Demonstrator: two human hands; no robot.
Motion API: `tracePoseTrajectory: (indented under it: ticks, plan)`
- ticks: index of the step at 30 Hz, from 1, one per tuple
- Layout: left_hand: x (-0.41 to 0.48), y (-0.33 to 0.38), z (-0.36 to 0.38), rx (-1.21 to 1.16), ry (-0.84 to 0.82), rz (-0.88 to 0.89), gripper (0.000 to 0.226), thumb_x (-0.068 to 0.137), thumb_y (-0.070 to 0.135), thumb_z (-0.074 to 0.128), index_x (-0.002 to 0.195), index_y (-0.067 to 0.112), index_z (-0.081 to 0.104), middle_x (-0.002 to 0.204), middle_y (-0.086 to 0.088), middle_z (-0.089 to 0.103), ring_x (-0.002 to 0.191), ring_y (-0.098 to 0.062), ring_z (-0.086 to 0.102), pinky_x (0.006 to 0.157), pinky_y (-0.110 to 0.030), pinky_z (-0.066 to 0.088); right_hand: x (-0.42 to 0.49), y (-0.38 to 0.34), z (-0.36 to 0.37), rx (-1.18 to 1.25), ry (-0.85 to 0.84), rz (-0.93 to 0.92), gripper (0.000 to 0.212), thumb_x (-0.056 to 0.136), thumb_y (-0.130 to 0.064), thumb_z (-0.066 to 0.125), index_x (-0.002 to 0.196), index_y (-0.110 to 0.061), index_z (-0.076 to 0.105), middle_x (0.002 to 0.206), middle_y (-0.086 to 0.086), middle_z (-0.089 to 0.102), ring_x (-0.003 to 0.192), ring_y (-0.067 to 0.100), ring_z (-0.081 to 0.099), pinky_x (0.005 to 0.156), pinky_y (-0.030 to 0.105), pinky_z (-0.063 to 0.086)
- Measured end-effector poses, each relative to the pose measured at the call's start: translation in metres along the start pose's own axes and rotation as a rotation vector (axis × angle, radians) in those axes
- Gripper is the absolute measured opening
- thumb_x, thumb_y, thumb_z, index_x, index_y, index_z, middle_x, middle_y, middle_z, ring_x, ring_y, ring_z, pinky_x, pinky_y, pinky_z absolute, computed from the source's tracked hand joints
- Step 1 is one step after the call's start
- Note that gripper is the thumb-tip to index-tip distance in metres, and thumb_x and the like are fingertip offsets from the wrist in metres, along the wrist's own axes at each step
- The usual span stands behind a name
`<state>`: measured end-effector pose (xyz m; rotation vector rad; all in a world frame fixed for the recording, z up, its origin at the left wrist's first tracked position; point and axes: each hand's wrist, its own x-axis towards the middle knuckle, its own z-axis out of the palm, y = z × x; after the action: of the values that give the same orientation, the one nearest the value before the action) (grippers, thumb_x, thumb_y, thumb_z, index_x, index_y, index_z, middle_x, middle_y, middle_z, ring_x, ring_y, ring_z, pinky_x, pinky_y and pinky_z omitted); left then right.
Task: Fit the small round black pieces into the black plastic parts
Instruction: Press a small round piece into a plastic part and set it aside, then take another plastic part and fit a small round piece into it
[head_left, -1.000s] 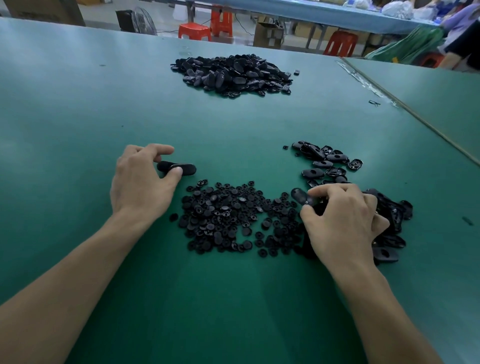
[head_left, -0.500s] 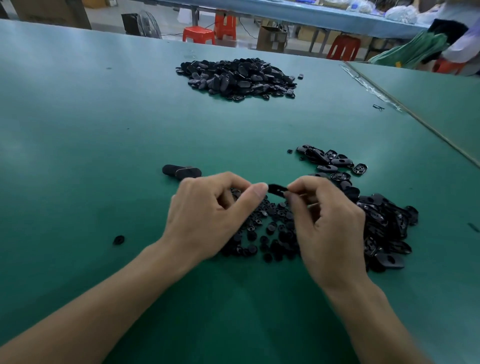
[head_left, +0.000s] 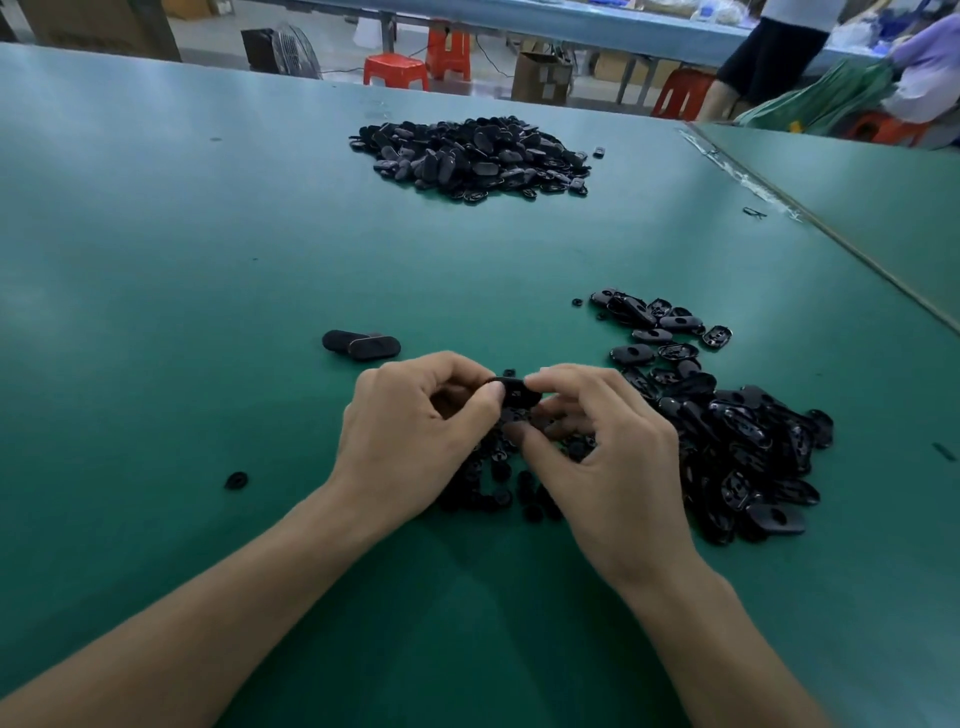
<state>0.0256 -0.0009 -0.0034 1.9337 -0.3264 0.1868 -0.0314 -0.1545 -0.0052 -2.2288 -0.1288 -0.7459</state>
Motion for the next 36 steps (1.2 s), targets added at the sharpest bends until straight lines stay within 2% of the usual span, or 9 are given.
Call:
tracePoseTrajectory:
  ticks: [5,10,14,17,21,23,26,31,36]
  plan:
    - [-0.0008,-0.0007,0.0002,-0.076,-0.018,0.033,0.027,0.074,0.054,0.059,0.076,0.03,0.072,0.068,0.009,0.073,0.064,-0.016,0.069,0.066,-0.043,0.059,-0.0002,-0.0019,-0.0008,0.092,-0.005,0.16,0.024,0.088,-0.025,0.074,0.112,-0.027,0.07,0.092,-0.02,0.068,0.088,-0.003,0.065,0.076,0.007,0.048]
    - [0.0001,-0.003,0.0006,-0.108,-0.033,0.083,0.018,0.083,0.044,0.063,0.08,0.03,0.072,0.072,0.012,0.072,0.065,-0.008,0.067,0.064,-0.029,0.053,0.0023,-0.0053,-0.0026,0.209,-0.001,0.218,0.014,0.09,-0.017,0.072,0.091,-0.031,0.07,0.083,-0.022,0.07,0.078,-0.002,0.066,0.067,0.005,0.044]
    - [0.0013,-0.0041,0.0007,-0.154,-0.052,0.122,0.013,0.085,0.028,0.069,0.097,0.031,0.073,0.087,0.016,0.074,0.085,-0.004,0.071,0.08,-0.019,0.054,0.0041,-0.0051,-0.0047,0.265,-0.009,0.241,0.013,0.091,-0.016,0.07,0.09,-0.029,0.071,0.082,-0.017,0.072,0.078,0.005,0.068,0.068,0.012,0.049]
    - [0.0006,-0.0051,0.0007,-0.165,-0.081,0.146,0.014,0.086,0.023,0.073,0.098,0.03,0.074,0.089,0.017,0.075,0.086,-0.004,0.071,0.08,-0.017,0.053,0.004,-0.0042,-0.0057,0.253,0.004,0.255,0.015,0.092,-0.016,0.069,0.09,-0.03,0.071,0.082,-0.017,0.072,0.08,0.004,0.069,0.07,0.014,0.051]
    - [0.0029,-0.0059,0.0007,-0.152,0.035,0.155,0.019,0.089,0.012,0.074,0.095,0.03,0.072,0.089,0.019,0.074,0.084,0.0,0.07,0.078,-0.012,0.051,0.0004,-0.0057,-0.0054,-0.001,0.011,0.194,0.017,0.094,-0.023,0.067,0.11,-0.027,0.071,0.082,-0.019,0.069,0.084,0.005,0.065,0.078,0.017,0.049]
    - [0.0047,-0.0066,-0.0001,-0.161,0.11,0.126,0.018,0.089,0.012,0.074,0.092,0.03,0.072,0.088,0.018,0.074,0.083,-0.001,0.07,0.079,-0.016,0.053,-0.0008,-0.0071,-0.0044,-0.239,-0.084,0.124,0.022,0.092,-0.032,0.068,0.112,-0.024,0.07,0.087,-0.016,0.065,0.089,0.01,0.057,0.083,0.029,0.05]
    - [0.0048,-0.0064,-0.0003,-0.157,0.145,0.106,0.015,0.088,0.013,0.076,0.089,0.028,0.072,0.086,0.017,0.075,0.08,-0.001,0.071,0.077,-0.017,0.054,-0.0007,-0.0088,-0.0044,-0.428,-0.255,0.115,0.025,0.092,-0.042,0.065,0.111,-0.026,0.072,0.096,-0.009,0.063,0.096,0.014,0.05,0.088,0.033,0.045]
    - [0.0041,-0.0058,-0.0005,-0.153,0.16,0.101,0.011,0.086,0.014,0.077,0.087,0.024,0.074,0.083,0.018,0.074,0.076,-0.003,0.07,0.074,-0.019,0.055,-0.0004,-0.0097,-0.0028,-0.429,-0.291,0.133,0.015,0.093,-0.039,0.065,0.101,-0.03,0.074,0.093,-0.009,0.061,0.095,0.015,0.049,0.087,0.032,0.044]
    - [0.0036,-0.0052,0.0006,-0.178,0.16,0.1,0.016,0.085,0.013,0.079,0.085,0.028,0.073,0.086,0.019,0.075,0.078,-0.001,0.071,0.075,-0.016,0.055,-0.0021,-0.0072,-0.0008,-0.309,-0.168,0.115,0.003,0.092,-0.027,0.068,0.09,-0.025,0.07,0.084,-0.014,0.061,0.083,0.01,0.054,0.079,0.029,0.047]
